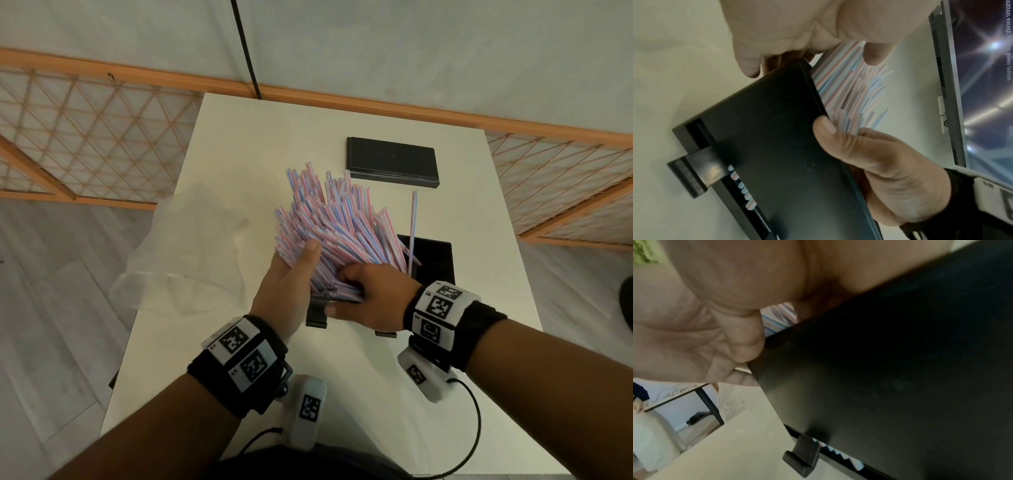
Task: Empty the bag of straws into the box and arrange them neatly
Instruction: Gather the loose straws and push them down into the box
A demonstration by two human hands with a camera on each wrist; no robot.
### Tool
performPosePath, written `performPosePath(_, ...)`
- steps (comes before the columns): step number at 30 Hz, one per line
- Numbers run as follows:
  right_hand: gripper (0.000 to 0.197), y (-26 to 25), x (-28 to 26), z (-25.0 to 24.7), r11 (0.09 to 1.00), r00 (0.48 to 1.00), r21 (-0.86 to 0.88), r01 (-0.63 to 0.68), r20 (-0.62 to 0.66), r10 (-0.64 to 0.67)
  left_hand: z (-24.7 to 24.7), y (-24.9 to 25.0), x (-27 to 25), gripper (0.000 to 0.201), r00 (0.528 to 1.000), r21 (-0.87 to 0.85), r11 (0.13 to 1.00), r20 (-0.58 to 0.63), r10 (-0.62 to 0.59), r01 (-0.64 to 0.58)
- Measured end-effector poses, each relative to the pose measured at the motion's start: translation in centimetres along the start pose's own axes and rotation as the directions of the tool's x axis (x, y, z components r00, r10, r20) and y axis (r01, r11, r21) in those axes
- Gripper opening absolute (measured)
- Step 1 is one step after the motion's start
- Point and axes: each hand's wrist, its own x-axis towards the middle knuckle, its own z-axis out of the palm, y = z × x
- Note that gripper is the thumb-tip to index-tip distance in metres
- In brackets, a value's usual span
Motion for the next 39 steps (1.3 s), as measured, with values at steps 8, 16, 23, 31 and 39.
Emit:
performPosePath(8, 0.037, -0.4, 0.3, -0.8, 0.998, 0.988, -0.028, -0.055, 0.146, 0.059, -0.1, -0.2, 0.2, 0.060, 1.000, -0.052, 0.999, -0.029, -0.011, 0.010)
performPosePath(16, 0.068, -0.3, 0.9, 0.0, 0.994, 0.993, -0.079, -0.075, 0.087, 0.082, -0.5, -0.9, 0.7, 0.082, 0.993, 0.079, 0.996, -0.110, 0.050, -0.041)
performPosePath(23, 0.063, -0.3, 0.8, 0.8, 0.999, 0.998, -0.035, -0.035, -0.052, 0.033, -1.2, -1.5, 0.8, 0.094, 0.994, 0.267, 0.961, -0.061, 0.092, -0.072)
performPosePath(31, 0.065, 0.8, 0.1, 0.3, 0.992, 0.991, 0.005, -0.129, 0.031, 0.129, -0.5, 0.5, -0.2, 0.065, 0.991, -0.152, 0.988, -0.131, -0.036, 0.016)
performPosePath(39, 0.052, 0.1, 0.1, 0.6, 0.997, 0.997, 0.026, -0.066, -0.026, 0.067, -0.1, 2.2, 0.0, 0.106, 0.967, -0.006, 0.999, -0.251, 0.031, -0.034)
